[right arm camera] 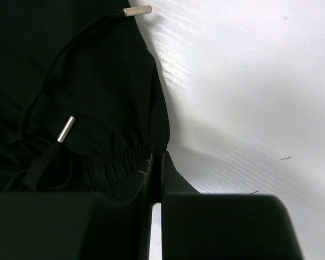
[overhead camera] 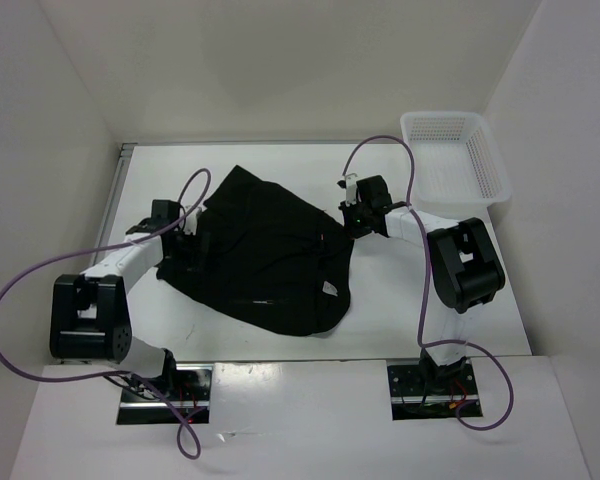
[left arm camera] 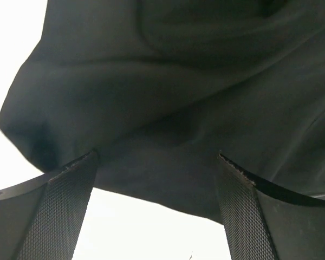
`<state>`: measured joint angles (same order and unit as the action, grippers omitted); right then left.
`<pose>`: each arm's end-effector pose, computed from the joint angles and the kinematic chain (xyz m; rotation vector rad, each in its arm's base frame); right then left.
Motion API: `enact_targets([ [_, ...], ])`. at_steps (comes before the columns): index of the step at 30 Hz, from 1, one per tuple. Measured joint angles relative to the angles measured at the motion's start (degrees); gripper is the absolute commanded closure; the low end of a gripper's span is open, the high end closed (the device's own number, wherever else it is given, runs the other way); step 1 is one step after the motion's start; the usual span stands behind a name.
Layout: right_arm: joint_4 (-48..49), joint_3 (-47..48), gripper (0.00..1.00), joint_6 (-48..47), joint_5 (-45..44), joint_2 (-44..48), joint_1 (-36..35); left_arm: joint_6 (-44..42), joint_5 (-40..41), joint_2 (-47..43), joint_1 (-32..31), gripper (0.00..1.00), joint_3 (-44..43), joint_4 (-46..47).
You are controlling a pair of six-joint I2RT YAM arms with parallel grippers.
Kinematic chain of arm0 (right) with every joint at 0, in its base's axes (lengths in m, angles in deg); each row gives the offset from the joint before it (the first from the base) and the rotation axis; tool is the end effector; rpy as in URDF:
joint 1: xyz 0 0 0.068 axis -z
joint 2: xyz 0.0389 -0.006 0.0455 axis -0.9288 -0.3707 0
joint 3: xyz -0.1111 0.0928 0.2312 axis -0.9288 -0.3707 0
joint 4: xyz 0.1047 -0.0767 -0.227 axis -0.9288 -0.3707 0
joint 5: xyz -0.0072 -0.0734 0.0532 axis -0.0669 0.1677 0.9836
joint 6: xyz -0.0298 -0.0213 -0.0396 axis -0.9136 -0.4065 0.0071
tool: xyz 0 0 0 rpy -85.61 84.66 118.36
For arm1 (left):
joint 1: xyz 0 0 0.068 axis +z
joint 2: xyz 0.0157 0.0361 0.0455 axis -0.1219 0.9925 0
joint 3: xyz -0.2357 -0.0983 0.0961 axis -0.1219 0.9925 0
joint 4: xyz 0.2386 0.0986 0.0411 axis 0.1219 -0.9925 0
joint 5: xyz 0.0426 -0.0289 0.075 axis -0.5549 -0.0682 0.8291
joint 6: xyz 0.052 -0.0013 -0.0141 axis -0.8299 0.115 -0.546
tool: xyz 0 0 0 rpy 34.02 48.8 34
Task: Fold and stack the shorts
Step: Flatten the shorts out
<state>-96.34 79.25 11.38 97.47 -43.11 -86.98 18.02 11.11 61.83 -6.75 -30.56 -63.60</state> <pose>0.3562 0.1272 0.1676 -0.5644 2.3829 0.3191 0.2760 0.0004 0.1859 -0.0022 2.6331 -0.0302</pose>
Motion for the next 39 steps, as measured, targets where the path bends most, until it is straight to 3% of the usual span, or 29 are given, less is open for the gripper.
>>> enact_targets([
  [5, 0.0, 0.0, 1.0, -0.5, 0.2, 0.0, 0.0, 0.0, -2.5, 5.7, 0.0, 0.07, -1.7, 1.0],
  [9, -0.1, 0.0, 1.0, -1.4, 0.2, 0.2, 0.0, 0.0, -1.7, 7.1, -0.9, 0.17, -2.0, 2.2],
  [13, -0.2, 0.0, 1.0, -2.3, 0.2, 0.7, 0.0, 0.0, -0.7, 7.3, -1.7, 0.56, -1.9, 2.6],
  [14, -0.2, 0.1, 1.0, -2.6, 0.2, 0.7, 0.0, -0.1, -0.2, 7.4, -1.9, 0.75, -1.8, 2.6],
  [16, -0.5, 0.3, 1.0, -3.3, 0.2, 0.7, 0.0, 0.0, -0.3, 7.4, -2.0, 0.88, -1.7, 2.3],
  [18, -1.0, 1.0, 1.0, -4.5, 0.3, 0.7, 0.0, 0.2, -0.5, 6.9, -2.0, 0.93, -1.1, 2.4],
  [22, -2.2, 2.9, 1.0, -8.3, 1.0, 1.1, 0.0, 0.0, 0.3, 1.5, -2.2, 0.92, 3.2, 0.0],
  [24, -3.3, 3.5, 1.0, -10.7, 1.6, 1.9, 0.0, 0.1, 0.9, -2.9, -2.3, 0.85, 5.2, -3.5],
  [25, -3.9, 3.8, 1.0, -11.9, 1.8, 2.3, -0.2, 0.0, 1.3, -5.2, -2.3, 0.75, 5.8, -5.1],
  [26, -4.5, 4.1, 1.0, -13.4, 2.0, 2.8, -0.5, 0.2, 1.7, -8.0, -2.6, 0.51, 6.2, -6.9],
  [29, -7.7, 5.3, 1.0, -18.8, 2.1, 4.9, -1.9, -0.1, 2.9, -16.4, -3.8, 0.35, 6.3, -12.2],
  [30, -9.1, 5.9, 1.0, -20.7, 2.4, 5.6, -2.8, -0.1, 2.9, -19.7, -4.4, 0.24, 6.3, -14.0],
  [33, -12.9, 7.0, 1.0, -25.6, 3.5, 7.9, -6.5, -0.1, 2.1, -28.2, -5.6, 0.19, 5.5, -18.4],
  [35, -15.6, 7.0, 1.0, -28.1, 4.5, 9.5, -9.1, 0.0, 1.6, -29.0, -5.6, 0.18, 3.0, -19.3],
  [37, -17.9, 6.6, 1.0, -30.9, 5.3, 11.0, -11.4, 0.0, 0.5, -24.3, -5.0, 0.18, -1.9, -18.4],
  [39, -19.8, 5.0, 1.0, -33.3, 6.0, 12.5, -12.9, 0.0, -1.6, -13.4, -3.9, 0.14, -9.9, -16.1],
])
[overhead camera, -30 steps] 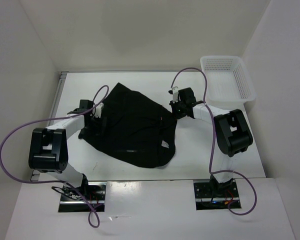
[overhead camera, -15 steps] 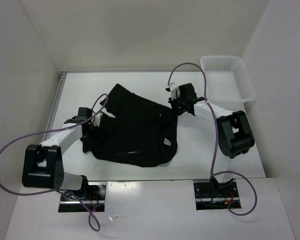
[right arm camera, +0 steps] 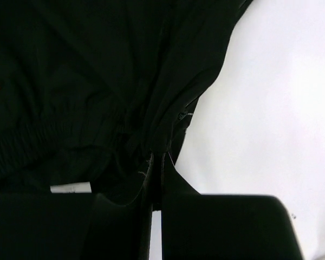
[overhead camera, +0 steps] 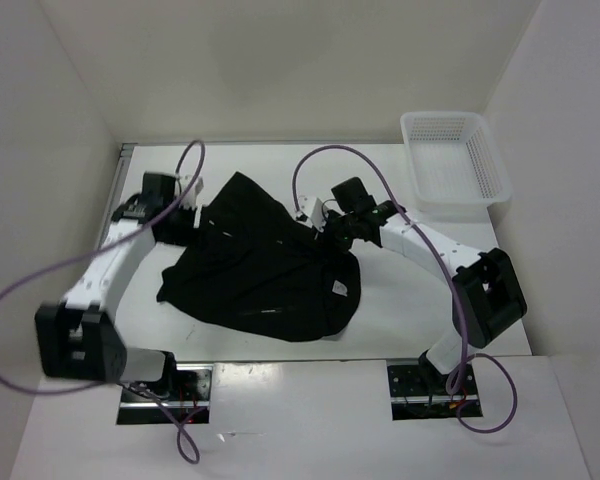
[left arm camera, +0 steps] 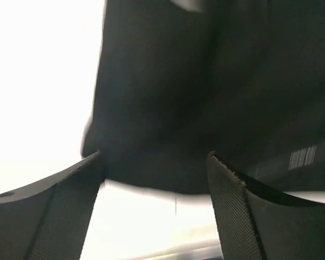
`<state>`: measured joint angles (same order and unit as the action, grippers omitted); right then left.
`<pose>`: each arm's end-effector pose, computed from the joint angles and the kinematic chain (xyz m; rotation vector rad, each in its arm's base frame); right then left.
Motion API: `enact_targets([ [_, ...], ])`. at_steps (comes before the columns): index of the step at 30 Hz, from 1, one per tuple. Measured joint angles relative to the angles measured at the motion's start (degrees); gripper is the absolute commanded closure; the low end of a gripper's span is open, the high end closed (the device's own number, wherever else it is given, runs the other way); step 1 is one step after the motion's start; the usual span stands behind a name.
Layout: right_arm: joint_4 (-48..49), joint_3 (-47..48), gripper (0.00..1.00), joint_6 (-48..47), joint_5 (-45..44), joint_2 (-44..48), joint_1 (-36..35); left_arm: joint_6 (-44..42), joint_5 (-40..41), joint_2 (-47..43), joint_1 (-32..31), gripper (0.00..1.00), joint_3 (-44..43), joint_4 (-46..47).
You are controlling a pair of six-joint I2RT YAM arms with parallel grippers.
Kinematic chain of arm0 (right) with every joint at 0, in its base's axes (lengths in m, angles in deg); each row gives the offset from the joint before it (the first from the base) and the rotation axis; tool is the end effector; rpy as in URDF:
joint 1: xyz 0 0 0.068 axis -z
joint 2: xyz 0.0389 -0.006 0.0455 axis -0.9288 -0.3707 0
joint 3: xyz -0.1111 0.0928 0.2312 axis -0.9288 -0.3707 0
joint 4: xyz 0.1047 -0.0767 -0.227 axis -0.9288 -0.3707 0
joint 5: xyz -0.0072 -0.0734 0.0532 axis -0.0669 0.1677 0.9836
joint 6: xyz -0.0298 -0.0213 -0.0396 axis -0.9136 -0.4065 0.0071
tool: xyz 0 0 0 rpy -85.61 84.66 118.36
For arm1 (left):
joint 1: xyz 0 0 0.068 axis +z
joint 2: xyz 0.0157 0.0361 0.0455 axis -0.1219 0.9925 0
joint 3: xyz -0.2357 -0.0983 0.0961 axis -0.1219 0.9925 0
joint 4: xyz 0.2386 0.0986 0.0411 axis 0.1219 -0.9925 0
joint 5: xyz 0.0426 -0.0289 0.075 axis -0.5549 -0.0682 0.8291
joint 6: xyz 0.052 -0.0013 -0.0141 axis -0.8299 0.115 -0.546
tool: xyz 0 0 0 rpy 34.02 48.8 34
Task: Fold and stack the shorts
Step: Flatten the shorts out
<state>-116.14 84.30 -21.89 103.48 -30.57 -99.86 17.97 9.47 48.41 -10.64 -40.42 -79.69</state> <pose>0.2867 0.1879 0.2464 -1.4885 1.9511 0.2945 0.2451 -0.0174 0.2790 0.0979 2.5065 -0.0921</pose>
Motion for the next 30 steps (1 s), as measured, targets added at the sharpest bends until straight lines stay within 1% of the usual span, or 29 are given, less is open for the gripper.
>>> enact_targets([
  [3, -2.7, -2.1, 1.0, -2.3, -0.1, 1.4, -0.2, 0.0, -2.0, 17.6, 0.4, 0.14, -12.8, 5.9],
  [6, -3.5, -3.6, 1.0, -3.7, -0.7, 1.4, 0.0, 0.0, -2.4, 32.2, -0.8, 0.14, -24.5, 9.7],
  [7, -3.6, -4.0, 1.0, -4.1, -1.0, 1.5, 0.0, 0.0, -2.5, 36.9, -1.3, 0.11, -29.0, 10.8],
  [10, -3.5, -4.7, 1.0, -4.9, -1.7, 1.5, 0.0, 0.0, -3.1, 49.0, -2.4, 0.1, -41.3, 12.9],
  [13, -3.5, -5.2, 1.0, -5.4, -2.2, 1.5, 0.0, 0.1, -3.3, 57.4, -3.8, 0.1, -49.8, 15.4],
  [15, -3.5, -5.3, 1.0, -5.4, -2.3, 1.4, 0.0, 0.1, -3.4, 61.9, -5.0, 0.06, -54.9, 16.0],
  [19, -3.5, -5.3, 1.0, -5.3, -2.4, 0.7, 0.0, 0.1, -3.7, 69.6, -6.8, 0.06, -64.6, 16.5],
  [22, -3.5, -5.3, 1.0, -5.0, -2.4, 0.0, 0.0, 0.1, -2.9, 73.0, -8.0, 0.06, -68.5, 17.3],
  [28, -3.5, -5.2, 1.0, -3.9, -2.3, -0.8, 0.7, -0.2, 0.0, 76.7, -8.8, 0.11, -71.1, 15.6],
  [29, -3.6, -5.0, 1.0, -3.8, -2.3, -1.0, 0.9, -0.2, 0.4, 76.7, -8.8, 0.13, -71.2, 14.8],
  [30, -3.6, -4.7, 1.0, -3.8, -2.2, -1.2, 1.2, 0.0, 0.9, 76.7, -8.8, 0.2, -71.3, 14.6],
])
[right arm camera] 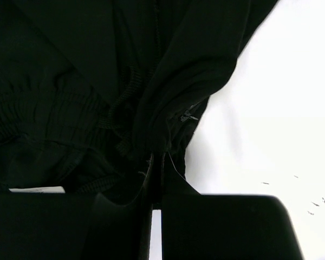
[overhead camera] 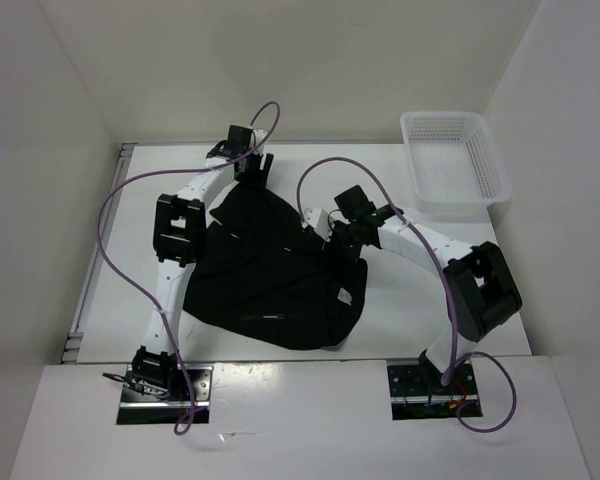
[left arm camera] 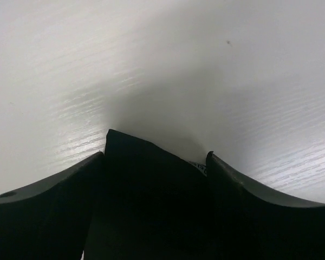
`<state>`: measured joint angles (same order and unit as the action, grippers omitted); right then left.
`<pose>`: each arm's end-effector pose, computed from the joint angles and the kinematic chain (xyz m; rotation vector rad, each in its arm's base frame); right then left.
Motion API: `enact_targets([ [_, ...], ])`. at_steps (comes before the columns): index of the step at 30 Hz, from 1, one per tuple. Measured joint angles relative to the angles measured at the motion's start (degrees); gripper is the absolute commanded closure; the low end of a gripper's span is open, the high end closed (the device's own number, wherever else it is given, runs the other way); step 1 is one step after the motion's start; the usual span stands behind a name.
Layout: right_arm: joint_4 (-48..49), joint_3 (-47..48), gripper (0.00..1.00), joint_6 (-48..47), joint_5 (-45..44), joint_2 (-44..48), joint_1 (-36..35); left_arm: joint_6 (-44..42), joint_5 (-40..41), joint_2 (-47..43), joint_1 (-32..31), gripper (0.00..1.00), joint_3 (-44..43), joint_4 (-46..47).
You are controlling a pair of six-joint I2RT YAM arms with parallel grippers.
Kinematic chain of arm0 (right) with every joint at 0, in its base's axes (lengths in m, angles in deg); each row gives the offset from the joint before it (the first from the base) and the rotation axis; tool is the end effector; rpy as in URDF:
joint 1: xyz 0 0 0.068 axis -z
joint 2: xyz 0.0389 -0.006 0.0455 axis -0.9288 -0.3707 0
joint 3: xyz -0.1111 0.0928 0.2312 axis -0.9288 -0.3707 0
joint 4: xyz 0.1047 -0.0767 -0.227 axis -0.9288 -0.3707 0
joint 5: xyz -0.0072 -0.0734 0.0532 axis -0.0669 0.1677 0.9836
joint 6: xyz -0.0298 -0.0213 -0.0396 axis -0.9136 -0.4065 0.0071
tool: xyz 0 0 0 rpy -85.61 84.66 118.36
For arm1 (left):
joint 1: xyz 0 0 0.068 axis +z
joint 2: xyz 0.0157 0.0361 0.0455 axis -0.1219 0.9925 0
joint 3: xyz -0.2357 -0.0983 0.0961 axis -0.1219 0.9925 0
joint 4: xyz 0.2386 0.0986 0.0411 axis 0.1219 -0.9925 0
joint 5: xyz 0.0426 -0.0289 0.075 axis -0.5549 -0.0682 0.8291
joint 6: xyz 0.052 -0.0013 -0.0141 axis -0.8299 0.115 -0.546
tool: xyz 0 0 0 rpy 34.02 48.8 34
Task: Fold and stack the shorts
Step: Flatten the shorts out
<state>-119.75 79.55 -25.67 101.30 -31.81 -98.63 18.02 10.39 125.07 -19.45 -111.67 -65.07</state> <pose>0.2780 0.1728 0.2103 -1.5977 2.0737 0.2464 0.5561 -0.1240 0.1651 0.2686 2.3360 -0.1504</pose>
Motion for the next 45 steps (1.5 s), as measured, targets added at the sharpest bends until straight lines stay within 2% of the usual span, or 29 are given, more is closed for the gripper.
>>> enact_targets([
  [1, 0.0, 0.4, 1.0, 0.0, 0.0, -0.2, 0.3, 0.2, 0.3, 0.0, 0.0, 0.46, 0.0, -0.1],
  [4, 0.0, 1.7, 1.0, 0.0, -0.1, -1.1, 1.4, 0.2, 0.8, 0.5, 0.0, 1.0, -1.0, -0.5],
  [10, 2.4, 5.1, 1.0, 2.0, -5.7, -3.0, 2.4, 0.0, 0.6, 0.6, 0.1, 1.0, -1.4, -0.8],
  [15, 6.4, 14.3, 1.0, 3.7, -12.7, -5.9, 2.9, 0.0, 0.6, -2.7, 2.3, 1.0, -1.4, -4.5],
  [18, 7.8, 22.6, 1.0, 4.5, -15.4, -6.9, 3.1, 0.0, 1.0, -9.2, 5.0, 1.0, -1.4, -6.9],
  [24, 8.2, 39.0, 1.0, 5.8, -17.7, -6.6, 3.2, 0.0, 3.5, -31.7, 10.4, 1.0, -3.2, -8.1],
  [28, 7.9, 41.8, 1.0, 6.0, -16.9, -3.7, 3.3, 0.1, 4.6, -49.7, 11.1, 1.0, 1.6, -6.5],
  [32, 7.4, 41.9, 1.0, 6.4, -14.9, 0.2, 3.0, 0.1, 4.5, -61.0, 10.0, 1.0, 6.4, -7.0],
  [40, -0.5, 49.1, 1.0, 7.4, -9.0, 5.2, 2.9, 0.1, 7.2, -66.4, 10.9, 1.0, 12.2, -12.2],
  [45, -6.9, 53.7, 1.0, 9.6, -0.5, 8.7, 3.1, 0.1, 8.6, -68.8, 10.9, 1.0, 11.5, -14.3],
])
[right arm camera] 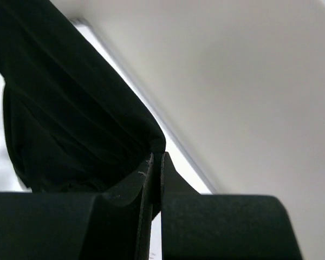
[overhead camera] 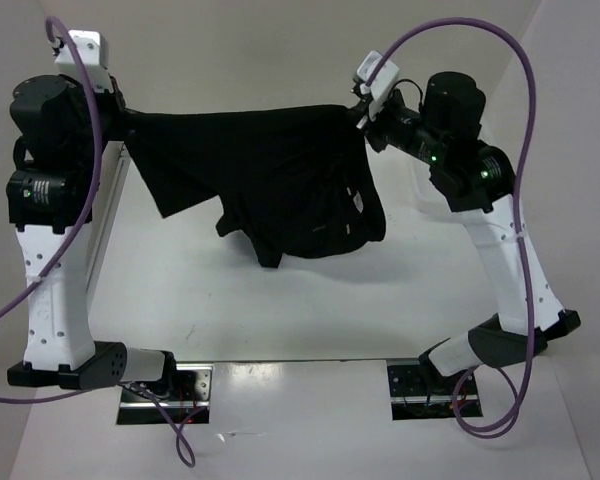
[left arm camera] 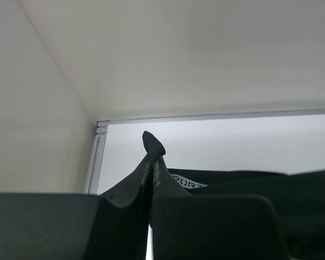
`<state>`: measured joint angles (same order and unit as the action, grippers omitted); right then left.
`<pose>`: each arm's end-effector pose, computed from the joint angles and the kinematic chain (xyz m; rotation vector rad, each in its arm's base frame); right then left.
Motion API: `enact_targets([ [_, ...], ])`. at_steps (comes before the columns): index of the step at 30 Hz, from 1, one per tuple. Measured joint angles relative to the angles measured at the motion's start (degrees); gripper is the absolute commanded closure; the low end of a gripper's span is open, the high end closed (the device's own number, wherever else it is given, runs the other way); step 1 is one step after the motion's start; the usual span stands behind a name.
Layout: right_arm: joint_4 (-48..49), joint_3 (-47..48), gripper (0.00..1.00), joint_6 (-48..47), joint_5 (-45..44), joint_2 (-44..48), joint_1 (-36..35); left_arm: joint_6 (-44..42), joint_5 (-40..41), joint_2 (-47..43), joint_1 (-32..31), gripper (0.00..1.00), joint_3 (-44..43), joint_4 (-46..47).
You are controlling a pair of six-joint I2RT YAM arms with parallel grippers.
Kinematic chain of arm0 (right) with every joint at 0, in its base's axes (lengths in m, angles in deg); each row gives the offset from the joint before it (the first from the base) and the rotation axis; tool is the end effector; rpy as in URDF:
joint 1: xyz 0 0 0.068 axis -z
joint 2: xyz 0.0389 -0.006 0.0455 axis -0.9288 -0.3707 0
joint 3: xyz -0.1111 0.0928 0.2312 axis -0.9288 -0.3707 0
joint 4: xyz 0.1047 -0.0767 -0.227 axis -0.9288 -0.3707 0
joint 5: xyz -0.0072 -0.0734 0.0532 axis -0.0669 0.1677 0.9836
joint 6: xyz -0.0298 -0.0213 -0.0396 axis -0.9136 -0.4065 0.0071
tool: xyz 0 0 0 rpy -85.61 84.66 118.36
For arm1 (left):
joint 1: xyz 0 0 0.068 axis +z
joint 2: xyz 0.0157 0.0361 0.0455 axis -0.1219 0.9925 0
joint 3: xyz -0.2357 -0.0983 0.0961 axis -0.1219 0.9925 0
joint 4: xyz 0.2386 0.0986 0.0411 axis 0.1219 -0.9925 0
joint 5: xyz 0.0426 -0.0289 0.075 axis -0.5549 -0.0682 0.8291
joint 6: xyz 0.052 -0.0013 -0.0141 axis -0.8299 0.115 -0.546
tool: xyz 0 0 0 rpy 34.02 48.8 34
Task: Fold and stack the shorts
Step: Flatten the shorts out
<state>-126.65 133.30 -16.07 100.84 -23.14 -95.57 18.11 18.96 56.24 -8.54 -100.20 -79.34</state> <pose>0.2423 0.1344 0.5461 -0.9723 1.3653 0.1331 0.2232 -0.0019 0.5711 -0.0711 1.5936 0.0661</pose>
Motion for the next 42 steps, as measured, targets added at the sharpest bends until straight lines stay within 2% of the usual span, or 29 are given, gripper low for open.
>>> enact_targets([
  [5, -4.1, 0.1, 1.0, 3.0, 7.4, 3.7, 0.0, 0.0, 0.1, -2.4, 0.2, 1.0, -2.2, -0.1],
  [8, -3.8, -1.4, 1.0, 4.2, 8.2, 4.3, 0.0, 0.0, 0.1, -2.8, 0.1, 1.0, -1.9, 0.2],
  [14, -1.9, -11.1, 1.0, 5.9, 5.8, 2.6, 0.3, 0.0, 0.7, 0.2, -2.5, 1.0, 7.2, 3.3],
  [21, 4.0, -17.1, 1.0, 9.3, 2.4, -10.0, 4.7, 0.0, 1.6, 17.2, -3.5, 1.0, 17.1, 8.5],
  [24, 6.4, -15.4, 1.0, 11.2, 1.2, -18.9, 7.0, -0.1, 2.1, 26.4, -3.1, 1.0, 16.6, 10.4],
  [26, 8.1, -11.5, 1.0, 12.8, 0.2, -26.5, 8.1, -0.1, 2.4, 33.2, -2.8, 1.0, 12.9, 10.7],
  [27, 8.3, -9.1, 0.95, 14.1, -0.6, -30.2, 8.5, -0.1, 2.6, 36.9, -2.7, 1.0, 9.7, 11.5],
  [28, 8.8, -6.3, 0.57, 15.8, -1.6, -34.4, 8.9, -0.1, 2.8, 40.2, -2.6, 1.0, 6.8, 12.0],
  [29, 8.9, -3.3, 0.37, 17.7, -2.8, -38.0, 9.2, -0.1, 3.0, 43.6, -2.5, 0.9, 2.9, 12.1],
  [30, 9.3, -0.3, 0.25, 19.3, -4.3, -41.3, 9.3, -0.2, 3.3, 46.2, -2.4, 0.77, -0.2, 12.7],
  [31, 10.0, 2.0, 0.12, 20.3, -5.6, -43.9, 9.5, -0.4, 3.5, 49.1, -2.4, 0.55, -3.9, 12.5],
  [32, 10.6, 3.4, 0.09, 21.4, -7.0, -45.8, 9.6, -0.6, 3.6, 51.3, -2.3, 0.43, -7.8, 11.6],
  [34, 10.9, 4.4, 0.09, 22.9, -8.8, -47.3, 9.9, -0.4, 3.7, 55.2, -2.3, 0.32, -15.7, 10.1],
  [37, 11.0, 4.4, 0.11, 24.3, -9.5, -46.4, 10.1, -0.2, 2.7, 56.0, -1.9, 0.31, -22.5, 6.8],
  [38, 11.2, 3.8, 0.14, 24.2, -9.2, -45.3, 10.1, -0.1, 2.0, 55.0, -1.7, 0.34, -22.9, 6.0],
  [39, 11.3, 2.5, 0.17, 23.9, -8.3, -43.7, 10.1, -0.1, 0.9, 53.0, -1.5, 0.36, -22.1, 5.0],
  [40, 11.1, -0.1, 0.19, 23.3, -6.7, -40.9, 10.1, -0.1, -0.5, 49.2, -1.2, 0.38, -17.7, 5.1],
  [41, 11.0, -3.4, 0.27, 22.6, -5.4, -37.6, 10.1, -0.1, -1.6, 44.6, -1.0, 0.41, -11.6, 5.6],
  [42, 10.9, -7.6, 0.31, 21.7, -3.9, -33.7, 10.1, -0.1, -2.8, 37.2, -0.9, 0.43, -1.7, 6.7],
])
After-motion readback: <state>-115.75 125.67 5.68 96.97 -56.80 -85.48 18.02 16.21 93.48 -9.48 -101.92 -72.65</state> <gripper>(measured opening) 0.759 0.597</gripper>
